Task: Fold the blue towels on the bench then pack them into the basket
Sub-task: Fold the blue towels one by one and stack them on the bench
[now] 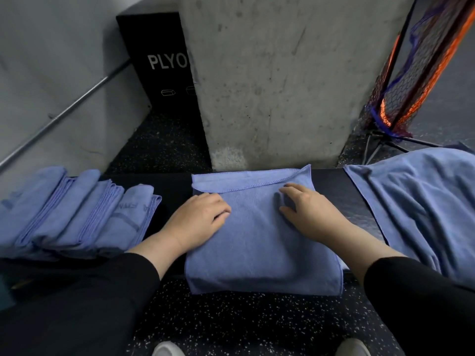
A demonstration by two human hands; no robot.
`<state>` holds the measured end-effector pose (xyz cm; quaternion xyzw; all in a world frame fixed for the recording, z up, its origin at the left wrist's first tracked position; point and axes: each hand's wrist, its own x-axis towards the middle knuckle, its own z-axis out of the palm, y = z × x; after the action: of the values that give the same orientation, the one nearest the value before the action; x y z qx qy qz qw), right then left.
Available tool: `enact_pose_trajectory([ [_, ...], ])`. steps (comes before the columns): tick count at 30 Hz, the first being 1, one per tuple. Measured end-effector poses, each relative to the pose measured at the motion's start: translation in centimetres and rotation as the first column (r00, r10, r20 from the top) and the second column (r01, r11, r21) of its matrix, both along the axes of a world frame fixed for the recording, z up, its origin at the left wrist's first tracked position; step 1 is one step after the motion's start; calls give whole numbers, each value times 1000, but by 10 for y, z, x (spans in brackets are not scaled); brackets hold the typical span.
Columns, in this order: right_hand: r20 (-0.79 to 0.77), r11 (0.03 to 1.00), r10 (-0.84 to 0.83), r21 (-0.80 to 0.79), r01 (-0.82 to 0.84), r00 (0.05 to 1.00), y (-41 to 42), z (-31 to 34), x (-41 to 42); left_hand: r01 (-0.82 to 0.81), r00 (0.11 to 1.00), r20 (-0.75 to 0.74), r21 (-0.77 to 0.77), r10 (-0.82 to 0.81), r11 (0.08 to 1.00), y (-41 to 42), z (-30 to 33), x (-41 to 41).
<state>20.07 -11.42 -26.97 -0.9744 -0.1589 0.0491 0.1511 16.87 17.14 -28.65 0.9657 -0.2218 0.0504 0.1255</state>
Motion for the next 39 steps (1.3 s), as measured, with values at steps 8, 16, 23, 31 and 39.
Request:
enact_pose_trajectory([
  [8,-37,989,-57,-138,52,998,13,2,20,-397,879,-215,163,425,903,-2,-3,21],
  [16,116,995,-60,-68,68,991,18,-10,-3,-205,963,-160,91,218,974,1,-4,3],
  [23,225,999,32,36,-41,974,28,-22,-20,-193,932,-259,242,255,951,-3,-7,15],
  [31,-41,986,69,-146,-74,997,27,-28,-21,-272,915,-228,259,333,927,-6,-2,37],
  [39,-33,983,64,-172,-69,997,14,-23,16,-171,962,-181,172,202,970,-8,11,-3],
])
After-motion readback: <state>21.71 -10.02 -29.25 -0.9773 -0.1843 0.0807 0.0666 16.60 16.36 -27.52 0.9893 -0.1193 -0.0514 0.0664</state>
